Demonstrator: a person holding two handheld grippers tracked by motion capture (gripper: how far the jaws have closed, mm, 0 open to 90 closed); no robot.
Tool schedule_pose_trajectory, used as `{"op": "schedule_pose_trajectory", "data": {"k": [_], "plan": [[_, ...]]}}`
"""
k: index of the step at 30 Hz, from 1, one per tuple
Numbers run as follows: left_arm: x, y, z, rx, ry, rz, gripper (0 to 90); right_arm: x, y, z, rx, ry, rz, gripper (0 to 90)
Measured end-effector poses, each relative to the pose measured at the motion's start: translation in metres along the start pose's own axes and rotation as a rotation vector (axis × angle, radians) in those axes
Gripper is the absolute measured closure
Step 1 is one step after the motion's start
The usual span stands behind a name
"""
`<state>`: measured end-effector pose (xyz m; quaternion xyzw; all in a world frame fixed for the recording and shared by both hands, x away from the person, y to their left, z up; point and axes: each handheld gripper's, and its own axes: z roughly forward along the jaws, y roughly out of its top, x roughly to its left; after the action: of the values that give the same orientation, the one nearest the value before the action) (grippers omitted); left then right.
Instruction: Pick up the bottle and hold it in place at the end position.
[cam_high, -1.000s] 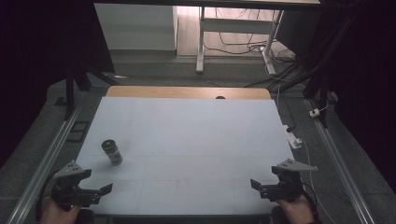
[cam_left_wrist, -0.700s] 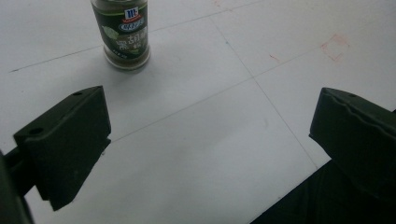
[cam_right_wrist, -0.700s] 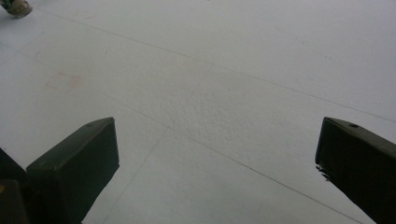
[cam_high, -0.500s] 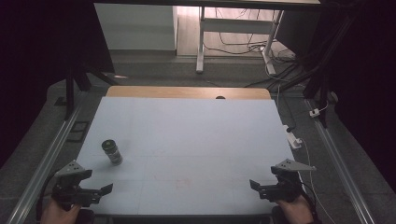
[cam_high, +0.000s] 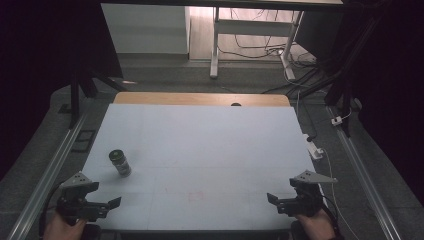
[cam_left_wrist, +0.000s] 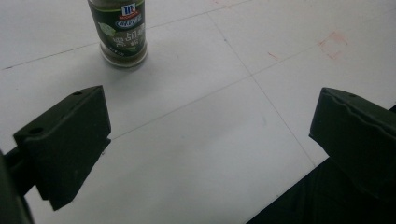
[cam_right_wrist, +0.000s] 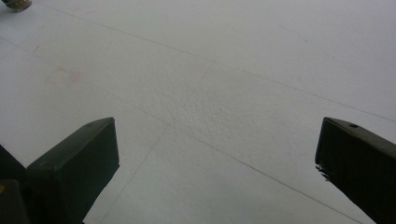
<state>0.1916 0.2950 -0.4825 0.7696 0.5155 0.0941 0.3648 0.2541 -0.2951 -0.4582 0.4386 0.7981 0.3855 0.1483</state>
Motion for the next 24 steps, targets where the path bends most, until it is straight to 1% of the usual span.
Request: {"op": "schedule_pose_trajectory", "data": {"k": [8,11,15,21,24], "plan": [[0.0,0.002,0.001,-0.008,0.002,0.009,0.0,0.0,0.0,0.0,0.003,0.001,-0.002,0.0],[-0.002,0.003,0.001,-0.014,0.016,0.023,0.0,0.0,0.0,0.0,0.003,0.002,-0.002,0.0],[-0.002,0.004,0.0,-0.034,0.027,0.029,0.0,0.0,0.0,0.001,0.006,0.004,-0.003,0.0],[0.0,0.008,0.003,-0.054,0.015,0.037,0.0,0.0,0.0,0.001,0.01,0.006,-0.005,0.0],[0.001,0.011,0.006,-0.06,0.002,0.055,0.0,0.0,0.0,0.001,0.012,0.008,-0.008,0.0]]}}
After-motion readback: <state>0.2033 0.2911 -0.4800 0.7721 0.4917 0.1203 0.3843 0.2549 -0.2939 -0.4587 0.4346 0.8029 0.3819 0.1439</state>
